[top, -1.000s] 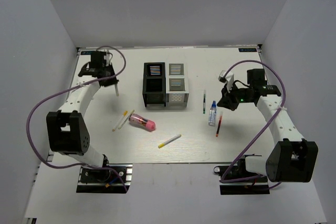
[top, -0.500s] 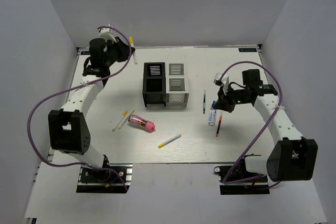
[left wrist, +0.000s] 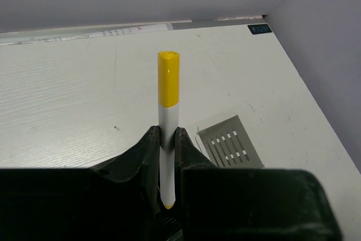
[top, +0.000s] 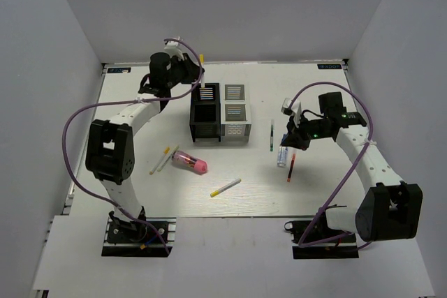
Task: Sort the stationery into containers
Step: Place the pen in the storage box.
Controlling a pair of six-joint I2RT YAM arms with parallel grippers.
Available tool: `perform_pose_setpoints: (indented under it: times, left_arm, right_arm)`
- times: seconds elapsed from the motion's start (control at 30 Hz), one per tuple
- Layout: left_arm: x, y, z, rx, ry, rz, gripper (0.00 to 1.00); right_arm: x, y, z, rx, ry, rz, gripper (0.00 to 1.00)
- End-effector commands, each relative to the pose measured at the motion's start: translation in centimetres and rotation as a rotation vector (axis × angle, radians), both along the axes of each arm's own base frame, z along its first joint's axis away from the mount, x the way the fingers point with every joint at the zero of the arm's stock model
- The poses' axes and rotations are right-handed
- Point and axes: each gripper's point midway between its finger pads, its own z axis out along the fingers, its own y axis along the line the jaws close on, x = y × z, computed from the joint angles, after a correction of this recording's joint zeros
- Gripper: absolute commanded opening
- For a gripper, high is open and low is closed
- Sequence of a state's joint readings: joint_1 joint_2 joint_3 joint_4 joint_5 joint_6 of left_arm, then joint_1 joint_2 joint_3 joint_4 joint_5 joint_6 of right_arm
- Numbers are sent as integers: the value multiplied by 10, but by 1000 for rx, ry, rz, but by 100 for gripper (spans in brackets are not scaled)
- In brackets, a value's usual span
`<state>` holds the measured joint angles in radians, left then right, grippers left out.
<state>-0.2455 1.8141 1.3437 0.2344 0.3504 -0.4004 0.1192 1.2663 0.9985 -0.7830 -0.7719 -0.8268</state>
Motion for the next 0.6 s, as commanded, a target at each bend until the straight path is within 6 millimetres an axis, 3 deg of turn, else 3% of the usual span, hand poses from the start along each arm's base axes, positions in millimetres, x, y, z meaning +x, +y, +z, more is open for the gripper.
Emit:
perform_pose_setpoints:
  times: [0.0, 0.23, 0.33, 0.57]
  left_arm:
    - [0, -17, 28, 16, -83, -33, 0]
    - [-8, -23, -16, 99, -11, -3, 0]
    - [-7, -24, -15, 121, -21, 6, 0]
    - [-7, -10, -37, 179, 31, 72, 7]
  right_arm:
    - [1, 3, 3, 4, -22, 11, 8]
    - [2, 5, 4, 4, -24, 13, 13]
    - [1, 5, 4, 3, -22, 16, 15]
    - [-1, 6, 5, 7, -18, 20, 17]
